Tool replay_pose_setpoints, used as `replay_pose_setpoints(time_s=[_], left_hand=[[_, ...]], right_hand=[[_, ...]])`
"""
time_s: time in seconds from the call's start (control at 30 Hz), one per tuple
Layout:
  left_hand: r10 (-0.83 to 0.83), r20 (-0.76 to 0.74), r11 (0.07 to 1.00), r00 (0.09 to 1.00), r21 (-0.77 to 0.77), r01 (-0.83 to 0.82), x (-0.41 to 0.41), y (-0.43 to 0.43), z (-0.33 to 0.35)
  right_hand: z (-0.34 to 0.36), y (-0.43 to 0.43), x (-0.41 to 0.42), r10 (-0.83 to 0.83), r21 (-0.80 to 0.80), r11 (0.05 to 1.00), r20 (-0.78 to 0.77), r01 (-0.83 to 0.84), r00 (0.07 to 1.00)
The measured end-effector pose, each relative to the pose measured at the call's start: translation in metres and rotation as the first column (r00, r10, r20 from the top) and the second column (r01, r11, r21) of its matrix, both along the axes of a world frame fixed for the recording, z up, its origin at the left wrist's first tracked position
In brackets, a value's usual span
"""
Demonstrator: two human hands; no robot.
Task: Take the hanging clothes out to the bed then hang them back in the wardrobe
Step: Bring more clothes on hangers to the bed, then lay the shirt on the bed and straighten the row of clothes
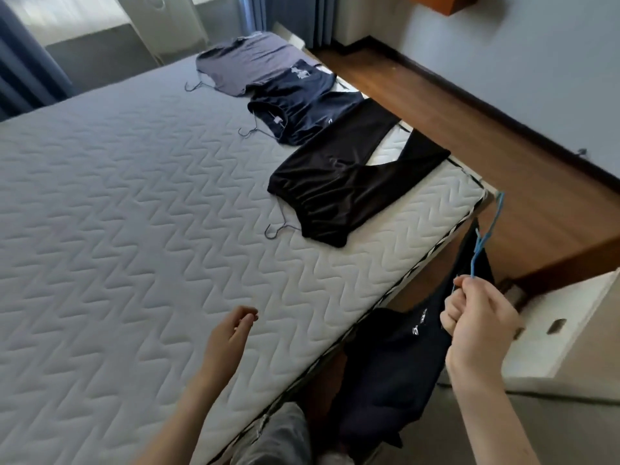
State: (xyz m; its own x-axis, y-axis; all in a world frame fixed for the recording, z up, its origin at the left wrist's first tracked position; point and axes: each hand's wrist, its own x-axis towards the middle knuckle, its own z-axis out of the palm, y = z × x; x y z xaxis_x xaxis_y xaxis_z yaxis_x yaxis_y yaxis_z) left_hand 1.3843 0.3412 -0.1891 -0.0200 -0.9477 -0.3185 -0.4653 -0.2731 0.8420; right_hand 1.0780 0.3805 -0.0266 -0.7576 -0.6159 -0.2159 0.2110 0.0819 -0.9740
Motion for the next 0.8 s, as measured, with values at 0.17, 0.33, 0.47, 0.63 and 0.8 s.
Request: replay_pose_setpoints(time_s=[0.17,0.33,0.47,0.63,0.8], left_hand=[[0.052,0.171,0.998,0.984,-0.042,-0.045,0.067,-0.012,-0.029],[0.123,0.254,0.992,0.959,-0.034,-0.118,0.148,-0.045,-0.085],[0.094,0.367,0.996,0.926,-0.044,-0.084,0.214,-0.082,-0.155],[0.056,0.560,0.995,0.827,-0.104,0.003,0.288,-0.126,-0.272],[0.066,0.713,0.997,0.698,-0.082,-0.010,0.350,-0.154,-0.373]], right_hand=[[-0.037,-0.024,0.070,0.053,0.044,0.998,0.002,-0.053,0.999],[-0.092,-0.072,0.164,0.108,0.070,0.992,0.007,-0.109,0.994],[-0.162,-0.125,0.240,0.221,0.062,0.973,0.037,-0.223,0.975],[-0.276,-0.197,0.326,0.446,0.079,0.890,0.046,-0.449,0.894],[-0.386,-0.258,0.390,0.574,0.148,0.804,0.055,-0.576,0.817]])
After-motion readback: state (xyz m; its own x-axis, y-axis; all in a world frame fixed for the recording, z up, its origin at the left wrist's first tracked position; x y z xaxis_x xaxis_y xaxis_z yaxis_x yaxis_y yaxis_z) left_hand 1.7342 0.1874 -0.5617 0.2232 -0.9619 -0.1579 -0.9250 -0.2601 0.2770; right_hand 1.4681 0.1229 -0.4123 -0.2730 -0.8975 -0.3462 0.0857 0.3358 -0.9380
